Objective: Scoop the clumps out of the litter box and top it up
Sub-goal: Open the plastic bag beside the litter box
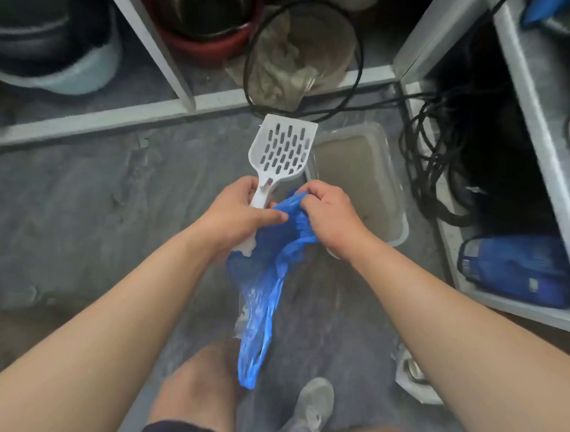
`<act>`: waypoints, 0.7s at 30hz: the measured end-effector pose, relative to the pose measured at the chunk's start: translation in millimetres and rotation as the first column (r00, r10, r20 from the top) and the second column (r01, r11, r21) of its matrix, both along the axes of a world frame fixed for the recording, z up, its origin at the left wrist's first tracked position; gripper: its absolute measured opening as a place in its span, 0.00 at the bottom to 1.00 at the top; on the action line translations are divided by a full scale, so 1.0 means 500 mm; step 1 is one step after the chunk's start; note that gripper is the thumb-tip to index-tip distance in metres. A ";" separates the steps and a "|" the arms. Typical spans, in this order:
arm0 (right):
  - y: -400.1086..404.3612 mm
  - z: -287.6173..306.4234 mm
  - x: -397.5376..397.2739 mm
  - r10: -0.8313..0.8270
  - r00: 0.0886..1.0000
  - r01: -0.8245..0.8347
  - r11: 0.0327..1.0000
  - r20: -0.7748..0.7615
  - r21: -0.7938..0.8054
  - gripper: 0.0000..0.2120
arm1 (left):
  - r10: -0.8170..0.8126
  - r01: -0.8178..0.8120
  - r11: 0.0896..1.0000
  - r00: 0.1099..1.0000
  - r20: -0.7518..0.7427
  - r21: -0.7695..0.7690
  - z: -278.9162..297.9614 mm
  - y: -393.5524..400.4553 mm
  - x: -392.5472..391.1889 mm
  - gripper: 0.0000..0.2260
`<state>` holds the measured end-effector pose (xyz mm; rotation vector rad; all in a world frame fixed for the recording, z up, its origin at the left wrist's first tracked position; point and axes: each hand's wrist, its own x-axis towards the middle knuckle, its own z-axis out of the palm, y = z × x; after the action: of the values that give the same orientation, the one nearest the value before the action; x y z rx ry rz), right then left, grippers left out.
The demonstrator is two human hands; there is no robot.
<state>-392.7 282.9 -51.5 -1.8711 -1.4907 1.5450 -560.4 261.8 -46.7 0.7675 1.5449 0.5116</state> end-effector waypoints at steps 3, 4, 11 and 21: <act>0.003 -0.167 0.027 0.154 0.940 -0.217 0.959 0.305 0.183 0.17 | 0.045 -0.040 0.998 0.996 -0.078 0.056 -0.149 0.022 0.003 0.13; 0.000 -0.215 0.035 0.136 0.912 -0.250 0.932 0.387 0.264 0.23 | 0.054 -0.050 0.997 0.996 -0.076 0.058 -0.195 0.028 0.001 0.11; -0.035 -0.494 0.022 0.109 0.952 -0.237 0.853 0.285 0.465 0.27 | 0.103 -0.096 0.987 0.994 -0.048 0.126 -0.454 0.050 -0.021 0.08; 0.059 -0.607 -0.026 -0.219 0.931 0.230 0.973 -0.292 0.004 0.13 | 0.057 -0.050 0.970 0.998 -0.023 0.237 -0.592 0.029 -0.112 0.18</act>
<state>-405.8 312.5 -354.8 -1.6411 -1.1272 1.5867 -616.3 276.3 -342.8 0.9196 1.5525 0.7370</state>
